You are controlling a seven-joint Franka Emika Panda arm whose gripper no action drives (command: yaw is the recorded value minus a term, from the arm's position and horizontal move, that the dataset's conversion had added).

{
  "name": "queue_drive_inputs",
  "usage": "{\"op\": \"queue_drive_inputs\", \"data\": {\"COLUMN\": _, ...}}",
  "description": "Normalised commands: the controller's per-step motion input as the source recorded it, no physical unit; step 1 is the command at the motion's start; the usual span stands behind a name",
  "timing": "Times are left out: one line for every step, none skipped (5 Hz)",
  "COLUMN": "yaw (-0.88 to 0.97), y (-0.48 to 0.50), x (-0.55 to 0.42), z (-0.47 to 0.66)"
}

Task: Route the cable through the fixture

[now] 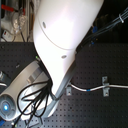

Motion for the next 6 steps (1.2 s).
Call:
{"op": "queue_drive_inputs", "data": {"yaw": -0.22, "y": -0.107, "x": 0.037, "z": 0.00}}
{"op": "queue_drive_inputs", "data": {"yaw": 0.00, "y": -0.251, "x": -0.032, "z": -0.17}}
{"op": "queue_drive_inputs", "data": {"yaw": 0.00, "y": -0.008, "x": -0.019, "z": 0.11}}
{"op": "queue_drive_inputs", "data": {"yaw": 0.00, "y": -0.007, "x": -0.030, "z": 0.31}}
{"op": "queue_drive_inputs", "data": {"yaw": 0.00, "y": -0.007, "x": -0.016, "z": 0.29}}
{"op": "queue_drive_inputs", "data": {"yaw": 0.03, "y": -0.027, "x": -0.064, "z": 0.20}}
